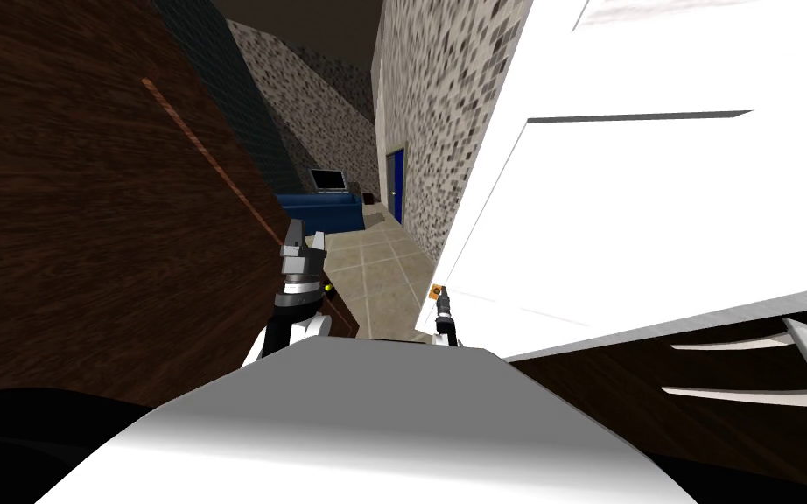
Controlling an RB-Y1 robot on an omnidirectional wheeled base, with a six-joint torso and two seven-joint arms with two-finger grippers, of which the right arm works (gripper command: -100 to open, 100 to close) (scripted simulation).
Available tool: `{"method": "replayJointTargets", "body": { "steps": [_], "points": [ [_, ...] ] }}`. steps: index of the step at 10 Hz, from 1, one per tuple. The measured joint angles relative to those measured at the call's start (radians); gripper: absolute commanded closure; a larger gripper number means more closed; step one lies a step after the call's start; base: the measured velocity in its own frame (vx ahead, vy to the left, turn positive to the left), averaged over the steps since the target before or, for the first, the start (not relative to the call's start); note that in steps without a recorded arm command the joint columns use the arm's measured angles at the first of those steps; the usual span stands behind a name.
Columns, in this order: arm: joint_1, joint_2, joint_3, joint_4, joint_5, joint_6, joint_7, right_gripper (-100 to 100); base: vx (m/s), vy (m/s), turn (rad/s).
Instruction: Push the door open
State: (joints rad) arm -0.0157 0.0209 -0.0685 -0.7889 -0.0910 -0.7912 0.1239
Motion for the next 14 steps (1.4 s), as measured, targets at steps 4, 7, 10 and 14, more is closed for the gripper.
{"method": "replayJointTargets", "body": {
  "steps": [4,7,10,14],
  "points": [
    [0.003,0.014,-0.004,0.002,-0.001,-0.006,0.001,100,0.003,0.001,0.003],
    [0.004,0.014,-0.002,0.004,0.0,-0.004,0.002,100,-0.003,-0.001,0.001],
    [-0.004,-0.008,0.005,0.026,-0.04,-0.006,0.024,100,0.128,-0.007,-0.069],
    [0.012,-0.036,0.048,-0.013,-0.104,0.003,0.07,-100,0.024,-0.011,-0.136]
  ]
}}
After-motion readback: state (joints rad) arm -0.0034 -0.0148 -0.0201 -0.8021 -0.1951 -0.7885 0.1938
